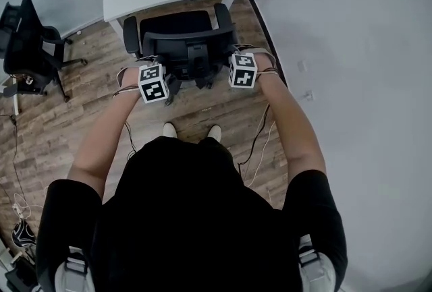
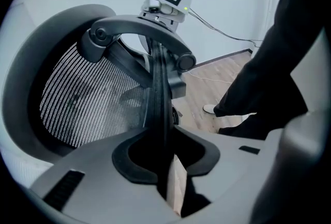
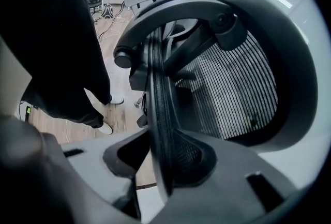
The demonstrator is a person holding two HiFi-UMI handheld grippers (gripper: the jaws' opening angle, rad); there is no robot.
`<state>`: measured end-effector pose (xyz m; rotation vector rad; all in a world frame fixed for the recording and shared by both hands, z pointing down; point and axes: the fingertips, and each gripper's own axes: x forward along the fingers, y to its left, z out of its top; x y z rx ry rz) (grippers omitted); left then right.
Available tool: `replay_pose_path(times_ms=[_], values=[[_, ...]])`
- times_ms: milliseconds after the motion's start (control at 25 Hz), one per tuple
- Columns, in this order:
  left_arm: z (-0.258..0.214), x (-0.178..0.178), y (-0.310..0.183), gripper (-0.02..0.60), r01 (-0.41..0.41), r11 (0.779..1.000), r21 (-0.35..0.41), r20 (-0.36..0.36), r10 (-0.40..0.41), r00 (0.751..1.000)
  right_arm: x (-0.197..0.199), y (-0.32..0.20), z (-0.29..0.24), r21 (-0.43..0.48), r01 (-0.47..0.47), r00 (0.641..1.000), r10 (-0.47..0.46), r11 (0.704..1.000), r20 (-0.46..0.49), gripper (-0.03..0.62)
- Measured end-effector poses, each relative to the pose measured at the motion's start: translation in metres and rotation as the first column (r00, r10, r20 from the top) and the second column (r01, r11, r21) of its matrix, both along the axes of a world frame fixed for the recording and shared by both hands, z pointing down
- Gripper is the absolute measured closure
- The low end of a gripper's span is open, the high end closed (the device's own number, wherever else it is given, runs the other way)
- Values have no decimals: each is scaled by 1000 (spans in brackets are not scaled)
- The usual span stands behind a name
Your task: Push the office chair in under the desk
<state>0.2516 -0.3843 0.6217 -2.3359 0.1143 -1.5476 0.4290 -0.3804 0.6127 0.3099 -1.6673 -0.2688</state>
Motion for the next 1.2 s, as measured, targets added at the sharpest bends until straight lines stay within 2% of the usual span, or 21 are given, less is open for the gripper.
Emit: replay_pose_path(times_ms=[320, 680, 880, 1040, 1200], values=[[-3, 21, -32, 497, 48, 999, 4, -4, -48, 999, 22, -42, -2, 6, 58, 998, -58, 998, -4, 467], [2, 26, -43, 492, 68, 998, -3, 7, -68, 998, 26, -52, 3, 17, 88, 996, -88, 996, 12, 468], [2, 27, -45, 486, 75, 997, 12, -6, -75, 997, 26, -57, 4, 28, 74, 997, -75, 997, 20, 467], [4, 27, -47, 437, 59, 998, 33, -10, -59, 998, 24, -52, -1, -18, 48, 996, -47, 999, 76, 443], [3, 21, -47, 342, 53, 998, 46, 7, -53, 999, 30, -50, -7, -49, 52, 995, -48, 997, 84, 407]])
